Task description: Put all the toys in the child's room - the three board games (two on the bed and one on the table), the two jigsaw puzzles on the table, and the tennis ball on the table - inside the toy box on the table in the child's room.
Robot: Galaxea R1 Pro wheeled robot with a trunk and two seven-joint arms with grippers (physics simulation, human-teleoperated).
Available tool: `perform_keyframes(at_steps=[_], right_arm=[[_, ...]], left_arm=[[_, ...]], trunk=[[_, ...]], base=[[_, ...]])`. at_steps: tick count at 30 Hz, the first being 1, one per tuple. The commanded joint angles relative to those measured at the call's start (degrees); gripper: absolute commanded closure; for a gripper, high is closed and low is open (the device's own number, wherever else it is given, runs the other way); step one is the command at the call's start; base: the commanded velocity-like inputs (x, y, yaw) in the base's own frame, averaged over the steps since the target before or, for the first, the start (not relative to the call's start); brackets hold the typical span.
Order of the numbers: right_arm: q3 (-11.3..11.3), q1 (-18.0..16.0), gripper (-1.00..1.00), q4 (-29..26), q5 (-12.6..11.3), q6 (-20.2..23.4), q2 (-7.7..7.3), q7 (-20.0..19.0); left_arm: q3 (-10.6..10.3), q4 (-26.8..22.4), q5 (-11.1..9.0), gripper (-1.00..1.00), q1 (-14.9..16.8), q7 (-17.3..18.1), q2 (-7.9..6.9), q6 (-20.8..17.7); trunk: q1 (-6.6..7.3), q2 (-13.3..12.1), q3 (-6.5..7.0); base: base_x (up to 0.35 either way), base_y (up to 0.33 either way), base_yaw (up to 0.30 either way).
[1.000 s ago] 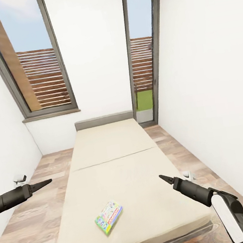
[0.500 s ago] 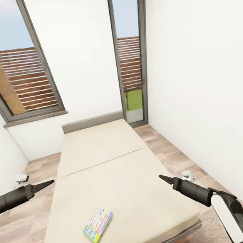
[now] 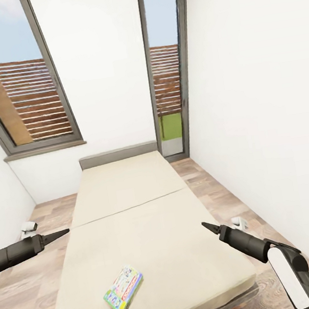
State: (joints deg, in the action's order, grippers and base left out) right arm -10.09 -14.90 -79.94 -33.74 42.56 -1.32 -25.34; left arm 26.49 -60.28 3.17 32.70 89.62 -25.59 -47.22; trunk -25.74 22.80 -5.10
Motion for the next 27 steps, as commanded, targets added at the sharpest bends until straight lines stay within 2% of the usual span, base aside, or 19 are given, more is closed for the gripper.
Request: perform_keyframes(at_steps=[1,16,27], right_arm=[[-0.1,-0.05,-1.0,-0.04,-0.1,0.39,0.0,-0.15],[-0.1,-0.04,-1.0,-0.04,-0.1,0.42,-0.12,-0.15],[-0.09,-0.04,-1.0,-0.04,-0.1,0.36,-0.12,-0.23]], left_arm=[[0.05,-0.01,0.34,-1.0,0.08,0.38,0.02,-0.6],[0.01,-0.01,0.35,-1.0,0.08,0.38,0.1,-0.66],[-0.03,-0.01,0.51,-1.0,0.08,0.38,1.01,-0.62]], trunk=[[-0.04,0.12,-0.18],[-0.04,0.12,-0.95],[-0.04,0.12,-1.04]], base=[[0.027,0.014,0.198],[0.017,0.011,0.217],[0.103,0.006,0.038]])
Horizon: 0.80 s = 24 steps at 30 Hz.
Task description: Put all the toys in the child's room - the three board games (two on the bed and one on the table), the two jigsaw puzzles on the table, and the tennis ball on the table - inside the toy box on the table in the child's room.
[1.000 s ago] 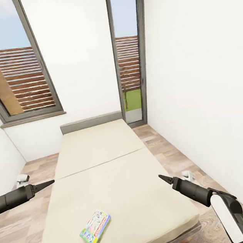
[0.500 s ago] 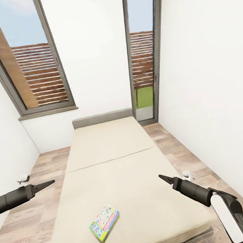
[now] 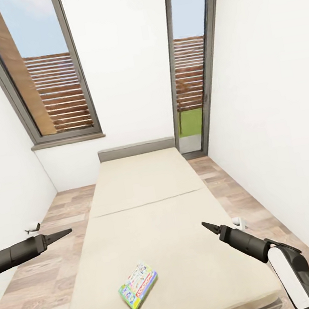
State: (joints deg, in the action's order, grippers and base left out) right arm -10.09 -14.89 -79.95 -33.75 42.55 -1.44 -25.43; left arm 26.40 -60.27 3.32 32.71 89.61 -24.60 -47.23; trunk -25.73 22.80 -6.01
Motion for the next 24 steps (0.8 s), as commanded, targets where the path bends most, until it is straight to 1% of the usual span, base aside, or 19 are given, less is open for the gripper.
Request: perform_keyframes(at_steps=[1,9,14,18,24], right_arm=[[-0.1,-0.05,-1.0,-0.03,-0.09,0.37,-0.02,-0.15],[-0.1,-0.05,-1.0,-0.03,-0.09,0.35,-0.1,-0.15],[-0.09,-0.06,-1.0,-0.03,-0.09,0.34,-0.12,-0.17],[-0.07,-0.06,-1.0,-0.03,-0.09,0.36,-0.07,-0.16],[-0.05,-0.05,-1.0,-0.03,-0.09,0.41,-0.15,-0.15]], left_arm=[[0.06,-0.02,0.36,-1.0,0.07,0.39,0.03,-0.59],[0.12,-0.02,0.44,-1.0,0.07,0.39,0.09,-0.58],[0.07,-0.02,0.45,-1.0,0.07,0.39,0.15,-0.58],[0.07,-0.02,0.46,-1.0,0.07,0.39,0.16,-0.58],[0.08,-0.02,0.46,-1.0,0.03,0.39,0.17,-0.58]], trunk=[[-0.05,0.12,-0.13],[-0.05,0.12,-0.13],[-0.05,0.12,-0.13],[-0.05,0.12,-0.13],[-0.05,0.12,-0.13]], base=[[0.161,-0.004,0.094],[0.185,-0.006,0.184],[0.187,-0.078,0.032],[0.042,-0.049,0.005],[0.014,-0.191,0.001]])
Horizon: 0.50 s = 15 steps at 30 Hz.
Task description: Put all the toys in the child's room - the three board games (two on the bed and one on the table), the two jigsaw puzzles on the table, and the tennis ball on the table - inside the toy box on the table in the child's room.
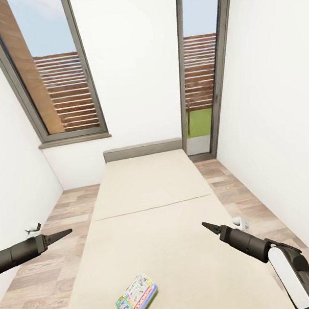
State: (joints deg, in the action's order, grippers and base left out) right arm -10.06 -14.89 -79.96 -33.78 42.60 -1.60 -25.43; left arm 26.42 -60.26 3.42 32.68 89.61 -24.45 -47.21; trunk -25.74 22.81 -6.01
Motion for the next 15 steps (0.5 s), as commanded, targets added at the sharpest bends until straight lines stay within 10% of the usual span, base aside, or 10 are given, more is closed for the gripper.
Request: perform_keyframes(at_steps=[1,15], right_arm=[[-0.1,-0.06,-1.0,-0.02,-0.06,0.36,0.01,-0.15],[0.04,-0.06,-1.0,-0.6,0.56,0.37,0.41,-0.08]], left_arm=[[0.06,-0.03,0.36,-1.0,0.05,0.39,0.02,-0.6],[0.06,-0.03,0.45,-1.0,0.02,0.39,0.68,-0.56]], trunk=[[-0.05,0.11,-0.13],[-0.05,0.11,-0.13]], base=[[0.016,-0.079,0.0],[0.002,-0.012,0.0]])
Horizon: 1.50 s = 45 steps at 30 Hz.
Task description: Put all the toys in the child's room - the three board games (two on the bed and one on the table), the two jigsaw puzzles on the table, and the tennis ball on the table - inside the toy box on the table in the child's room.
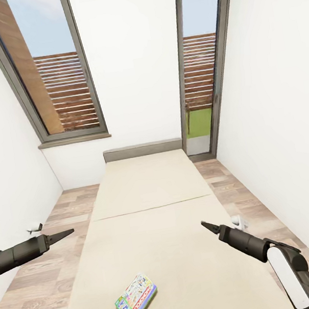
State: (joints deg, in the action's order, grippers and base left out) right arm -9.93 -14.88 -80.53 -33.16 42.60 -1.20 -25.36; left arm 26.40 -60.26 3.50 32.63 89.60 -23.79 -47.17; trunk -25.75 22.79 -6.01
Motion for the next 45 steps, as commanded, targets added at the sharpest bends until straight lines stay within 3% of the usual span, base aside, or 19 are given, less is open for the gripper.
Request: perform_keyframes(at_steps=[1,5,8,9,11,14,15,16,19,20,22,23,25,29,31,33,36,39,45], right_arm=[[0.02,-0.06,-1.0,-0.9,0.05,0.6,0.06,-0.05],[0.55,-0.04,-1.0,-4.92,0.31,2.15,0.25,2.66],[1.75,0.12,-1.0,-7.93,0.35,6.17,0.29,7.21],[2.46,0.15,-1.0,-8.61,0.36,7.58,0.3,9.02],[3.72,0.18,-1.0,-9.33,0.33,9.34,0.36,11.77],[4.48,0.2,-1.0,-9.62,0.33,10.22,0.39,13.42],[4.62,0.2,-1.0,-9.71,0.35,10.47,0.39,14.23],[4.68,0.2,-1.0,-9.77,0.34,10.65,0.4,15.3],[4.7,0.21,-1.0,-9.85,0.35,10.82,0.38,18.31],[4.71,0.21,-1.0,-9.87,0.36,10.86,0.39,20.05],[4.72,0.21,-1.0,-9.89,0.35,10.88,0.39,21.75],[4.75,0.21,-1.0,-9.9,0.33,10.9,0.4,23.23],[4.8,0.21,-1.0,-9.91,0.33,10.91,0.44,25.17],[4.56,0.19,-1.0,-9.91,0.36,10.96,0.03,26.34],[4.25,0.18,-1.0,-9.96,0.37,10.99,-0.3,26.65],[3.93,0.18,-1.0,-9.97,0.37,11.04,-0.43,26.8],[3.36,0.23,-1.0,-9.97,0.37,11.21,-0.49,28.12],[3.23,0.27,-1.0,-9.94,0.37,11.25,-0.31,30.98],[4.56,-0.13,-1.0,-9.92,0.37,11.33,0.27,40.01]], left_arm=[[0.06,-0.03,0.37,-1.0,0.06,0.4,0.03,-0.6],[-0.35,-0.03,0.54,-1.0,0.06,0.28,0.05,-0.7],[-3.31,0.17,0.69,-1.0,0.26,-3.25,0.64,-1.18],[-5.17,0.0,0.65,-1.0,0.51,-5.84,1.62,-1.58],[-8.5,-0.55,0.67,-1.0,0.86,-12.49,4.65,-3.84],[-10.59,-0.91,0.91,-1.0,1.89,-21.52,7.71,-7.05],[-11.2,-0.98,1.0,-1.0,3.26,-26.84,8.96,-8.23],[-11.61,-0.86,1.06,-1.0,5.04,-32.37,10.08,-9.02],[-12.06,0.78,1.11,-1.0,8.92,-43.47,12.74,-9.76],[-12.19,2.25,1.16,-1.0,10.76,-48.91,14.38,-9.89],[-12.28,3.81,1.19,-1.0,12.54,-54.11,16.09,-9.88],[-12.33,5.58,1.18,-1.0,14.35,-59.11,17.83,-9.65],[-12.39,10.74,1.02,-1.0,18.48,-68.78,21.04,-7.51],[-12.34,22.7,0.67,-1.0,26.37,-81.49,24.72,-2.24],[-12.25,29.29,0.53,-1.0,30.72,-87.07,25.78,0.53],[-12.19,33.06,0.48,-1.0,33.37,-90.49,26.32,2.57],[-12.1,38.81,0.41,-1.0,37.73,-98.46,28.33,7.71],[-11.96,40.66,0.39,-1.0,39.06,-102.95,30.07,10.51],[-11.71,42.78,0.36,-1.0,39.92,-105.85,31.19,14.7]], trunk=[[-0.04,0.13,-0.13],[-0.04,0.13,-0.13],[-0.04,0.13,-0.13],[-0.04,0.13,-0.13],[-0.04,0.13,-0.13],[-0.04,0.13,-0.13],[-0.04,0.13,-0.13],[-0.04,0.13,-0.13],[-0.04,0.13,-0.13],[-0.04,0.13,-0.13],[-0.04,0.13,-0.13],[-0.04,0.13,-0.13],[-0.04,0.13,-0.13],[-0.04,0.13,-0.13],[-0.04,0.13,-0.13],[-0.04,0.13,-0.13],[-0.04,0.13,-0.13],[-0.04,0.13,-0.13],[-0.04,0.13,-0.13]], base=[[0.0,0.0,0.0],[0.0,0.0,0.0],[0.0,0.0,0.0],[0.0,0.0,0.0],[0.0,0.0,0.0],[0.0,0.0,0.0],[0.0,0.0,0.0],[0.0,0.0,0.0],[0.0,0.0,0.0],[0.0,0.0,0.0],[0.0,0.0,0.0],[0.0,0.0,0.0],[0.0,0.0,0.0],[0.0,0.0,0.0],[0.0,0.0,0.0],[0.0,0.0,0.0],[0.0,0.0,0.0],[0.0,0.0,0.0],[0.0,0.0,0.0]])
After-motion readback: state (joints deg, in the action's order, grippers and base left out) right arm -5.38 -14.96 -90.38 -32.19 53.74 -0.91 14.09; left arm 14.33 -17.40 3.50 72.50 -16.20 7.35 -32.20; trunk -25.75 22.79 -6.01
